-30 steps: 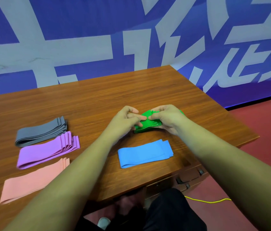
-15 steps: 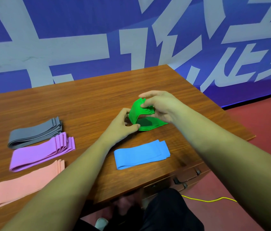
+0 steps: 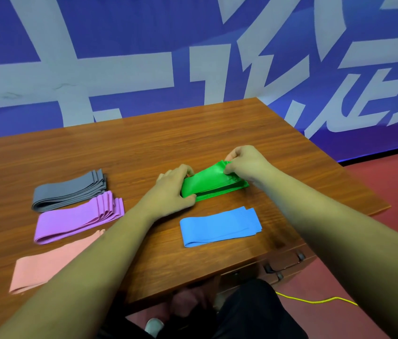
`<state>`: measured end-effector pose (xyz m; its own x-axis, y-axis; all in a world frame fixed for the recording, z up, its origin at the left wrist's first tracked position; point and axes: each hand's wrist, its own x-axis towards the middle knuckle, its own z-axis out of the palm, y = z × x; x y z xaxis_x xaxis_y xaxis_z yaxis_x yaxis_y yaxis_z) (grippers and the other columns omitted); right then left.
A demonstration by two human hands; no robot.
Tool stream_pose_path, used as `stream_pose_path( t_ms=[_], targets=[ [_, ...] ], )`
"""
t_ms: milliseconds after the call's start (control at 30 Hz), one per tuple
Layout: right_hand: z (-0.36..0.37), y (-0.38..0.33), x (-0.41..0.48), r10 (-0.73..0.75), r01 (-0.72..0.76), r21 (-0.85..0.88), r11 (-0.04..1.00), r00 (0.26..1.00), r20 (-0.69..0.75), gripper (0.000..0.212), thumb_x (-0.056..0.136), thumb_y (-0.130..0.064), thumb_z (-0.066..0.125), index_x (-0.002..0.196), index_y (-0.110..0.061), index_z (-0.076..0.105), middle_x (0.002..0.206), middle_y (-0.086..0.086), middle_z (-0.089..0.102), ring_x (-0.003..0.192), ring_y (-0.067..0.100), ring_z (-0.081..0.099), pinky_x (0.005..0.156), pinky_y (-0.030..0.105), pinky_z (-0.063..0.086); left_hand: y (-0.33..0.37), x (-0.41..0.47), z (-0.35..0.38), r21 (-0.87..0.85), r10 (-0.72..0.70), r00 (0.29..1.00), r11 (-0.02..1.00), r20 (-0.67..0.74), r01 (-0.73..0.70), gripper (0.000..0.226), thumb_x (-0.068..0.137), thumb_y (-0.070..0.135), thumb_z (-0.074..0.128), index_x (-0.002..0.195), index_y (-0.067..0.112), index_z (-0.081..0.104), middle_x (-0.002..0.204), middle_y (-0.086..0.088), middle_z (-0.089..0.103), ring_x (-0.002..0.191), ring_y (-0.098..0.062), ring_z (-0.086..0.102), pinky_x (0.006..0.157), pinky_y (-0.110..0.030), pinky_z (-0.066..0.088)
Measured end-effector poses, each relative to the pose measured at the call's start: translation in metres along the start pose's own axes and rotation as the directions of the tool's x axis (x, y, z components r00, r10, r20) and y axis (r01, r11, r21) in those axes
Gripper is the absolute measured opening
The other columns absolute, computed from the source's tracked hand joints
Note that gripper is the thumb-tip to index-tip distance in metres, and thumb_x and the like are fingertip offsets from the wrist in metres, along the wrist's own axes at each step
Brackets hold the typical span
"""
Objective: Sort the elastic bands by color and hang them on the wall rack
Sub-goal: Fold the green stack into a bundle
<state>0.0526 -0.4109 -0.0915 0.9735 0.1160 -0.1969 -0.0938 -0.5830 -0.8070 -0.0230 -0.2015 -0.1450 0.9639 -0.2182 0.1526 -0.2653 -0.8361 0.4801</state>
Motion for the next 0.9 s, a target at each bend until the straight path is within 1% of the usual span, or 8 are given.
stream_pose_path(
  t_ms=[133,233,367,467,567,667,767,900],
  targets=[
    [0.004,0.006,0.003,-0.090,0.076,-0.239,0.968,0.995,-0.049,0.017,0.074,-0.003,0.066,0.077,-0.019,0.065,0.072,0.000,0.062,0.076,0.021,0.061,0.062,0.024,0.043,-0.005,-0.002,0.008,-0.034,0.022,0.999,0.999,-0.030,-0.023,0.041,0.078,0.039,0.066,0.111,0.030,0.046,0.102,0.003,0.053,0.097,-0.019,0.048,0.092,-0.043,0.042],
    [0.007,0.014,0.002,-0.166,0.135,-0.340,0.931,0.984,-0.065,0.022,0.078,0.001,0.058,0.085,-0.020,0.062,0.088,0.003,0.062,0.082,0.022,0.057,0.063,0.025,0.041,-0.007,-0.003,0.011,-0.041,0.035,0.997,0.998,-0.063,-0.038,0.033,0.082,0.038,0.069,0.109,0.026,0.055,0.102,0.003,0.051,0.097,-0.017,0.045,0.093,-0.039,0.041],
    [0.010,0.029,-0.002,-0.326,0.282,-0.384,0.879,0.944,-0.052,0.036,0.079,0.005,0.058,0.103,-0.021,0.063,0.105,0.002,0.062,0.093,0.019,0.056,0.070,0.024,0.042,-0.011,-0.006,0.014,-0.061,0.051,0.997,0.997,-0.060,-0.055,0.036,0.083,0.041,0.072,0.115,0.030,0.060,0.109,0.005,0.051,0.103,-0.014,0.046,0.097,-0.034,0.040],
    [0.014,0.042,-0.005,-0.396,0.335,-0.445,0.831,0.917,-0.047,0.035,0.083,-0.002,0.062,0.110,-0.023,0.063,0.111,0.004,0.061,0.107,0.023,0.054,0.085,0.030,0.044,-0.013,-0.008,0.015,-0.096,0.042,0.998,0.994,-0.050,-0.047,0.038,0.081,0.042,0.074,0.116,0.034,0.061,0.111,0.007,0.051,0.107,-0.014,0.045,0.100,-0.036,0.040],
    [0.016,0.051,-0.007,-0.466,0.374,-0.499,0.782,0.882,-0.070,0.036,0.088,-0.009,0.061,0.119,-0.027,0.062,0.114,0.000,0.055,0.112,0.020,0.047,0.097,0.035,0.043,-0.011,-0.007,0.015,-0.131,0.009,0.998,0.991,-0.065,-0.017,0.037,0.081,0.043,0.074,0.114,0.035,0.061,0.111,0.005,0.053,0.109,-0.014,0.047,0.101,-0.037,0.040],
    [0.014,0.054,-0.006,-0.489,0.445,-0.470,0.762,0.872,0.033,0.040,0.092,-0.007,0.053,0.127,-0.025,0.062,0.127,-0.001,0.054,0.120,0.019,0.045,0.104,0.036,0.041,-0.009,-0.008,0.015,-0.130,0.015,0.996,0.991,-0.084,-0.026,0.033,0.082,0.039,0.074,0.113,0.031,0.064,0.111,0.007,0.054,0.109,-0.013,0.048,0.100,-0.034,0.041],
    [0.008,0.053,-0.006,-0.458,0.450,-0.538,0.713,0.880,0.129,0.037,0.095,-0.013,0.047,0.127,-0.025,0.063,0.130,-0.002,0.056,0.122,0.018,0.045,0.106,0.040,0.039,-0.009,-0.009,0.013,-0.147,0.034,0.996,0.988,-0.081,-0.046,0.032,0.083,0.031,0.075,0.113,0.028,0.065,0.111,0.007,0.053,0.110,-0.013,0.049,0.100,-0.031,0.040],
    [0.000,0.054,-0.005,-0.481,0.492,-0.506,0.709,0.861,0.164,0.029,0.092,-0.028,0.059,0.119,-0.024,0.065,0.138,-0.008,0.050,0.131,0.013,0.040,0.111,0.038,0.033,-0.008,-0.004,0.009,-0.141,0.053,0.994,0.988,-0.092,-0.065,0.033,0.083,0.024,0.075,0.114,0.026,0.064,0.113,0.007,0.054,0.113,-0.014,0.050,0.104,-0.032,0.039]
  ],
)
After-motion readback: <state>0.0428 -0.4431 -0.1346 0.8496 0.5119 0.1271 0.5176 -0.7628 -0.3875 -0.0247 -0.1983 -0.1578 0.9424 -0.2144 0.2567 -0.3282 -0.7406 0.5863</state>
